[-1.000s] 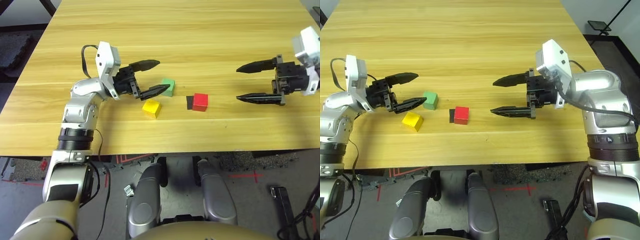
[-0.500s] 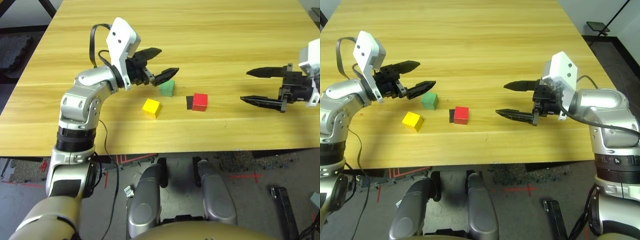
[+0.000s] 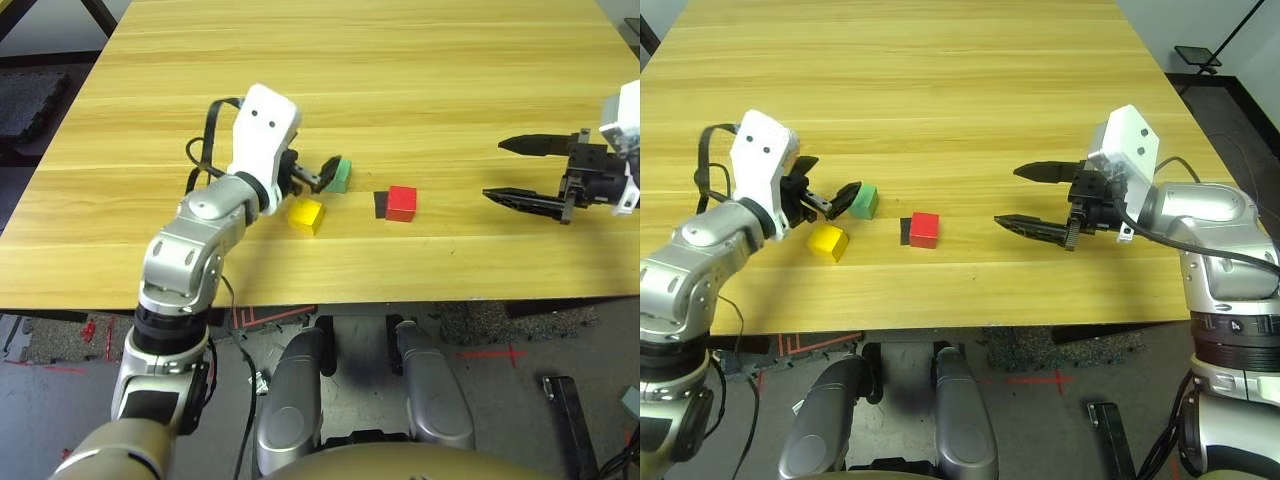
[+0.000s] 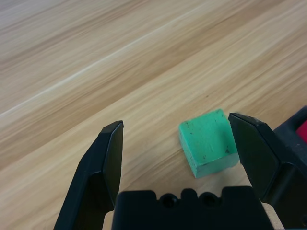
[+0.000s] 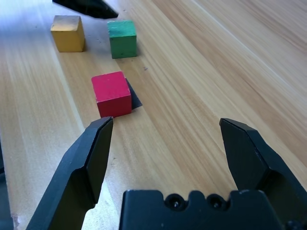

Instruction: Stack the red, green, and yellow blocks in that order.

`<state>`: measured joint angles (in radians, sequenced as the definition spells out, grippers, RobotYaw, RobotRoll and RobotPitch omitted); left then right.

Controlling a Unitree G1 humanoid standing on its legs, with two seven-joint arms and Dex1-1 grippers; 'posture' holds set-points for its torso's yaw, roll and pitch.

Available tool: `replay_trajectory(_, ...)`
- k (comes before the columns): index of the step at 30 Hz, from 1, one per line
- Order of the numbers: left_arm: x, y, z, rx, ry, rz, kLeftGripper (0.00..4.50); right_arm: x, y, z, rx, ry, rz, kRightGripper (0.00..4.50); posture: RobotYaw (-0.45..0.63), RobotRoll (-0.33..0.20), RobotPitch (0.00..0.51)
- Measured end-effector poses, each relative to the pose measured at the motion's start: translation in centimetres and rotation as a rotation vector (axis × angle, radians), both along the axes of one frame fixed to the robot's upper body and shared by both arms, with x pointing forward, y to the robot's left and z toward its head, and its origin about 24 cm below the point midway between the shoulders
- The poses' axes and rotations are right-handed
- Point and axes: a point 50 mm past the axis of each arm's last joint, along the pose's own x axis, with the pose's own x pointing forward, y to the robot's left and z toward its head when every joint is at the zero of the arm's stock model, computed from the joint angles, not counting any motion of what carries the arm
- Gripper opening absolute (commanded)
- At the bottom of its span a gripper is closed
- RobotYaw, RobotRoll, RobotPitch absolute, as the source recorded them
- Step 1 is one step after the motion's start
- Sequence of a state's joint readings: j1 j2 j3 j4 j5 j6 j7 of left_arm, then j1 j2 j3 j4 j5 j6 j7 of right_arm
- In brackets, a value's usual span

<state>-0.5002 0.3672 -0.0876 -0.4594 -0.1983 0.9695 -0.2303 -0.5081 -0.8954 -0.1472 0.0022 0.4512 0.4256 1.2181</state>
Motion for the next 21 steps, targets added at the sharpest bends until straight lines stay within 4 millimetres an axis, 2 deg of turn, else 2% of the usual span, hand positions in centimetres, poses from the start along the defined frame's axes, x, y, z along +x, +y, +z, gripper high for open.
replay_trajectory(5, -0.2, -1.3, -0.8, -0.011, 0.052, -0.033, 4.50, 0.0, 0.0, -0.1, -0.001, 0.001, 0.004, 4.47, 0.21, 0.079, 0.293)
replay_trajectory(17, 0.0, -2.1, -0.6, -0.012, 0.099, -0.043, 4.50, -0.6, -0.1, -0.3, -0.036, 0.046, 0.049, 4.47, 0.20, 0.077, 0.301)
replay_trajectory(21, 0.1, -2.2, -1.2, -0.007, 0.165, -0.023, 4.50, -0.6, 0.1, -0.3, -0.040, 0.040, 0.054, 4.47, 0.20, 0.078, 0.303)
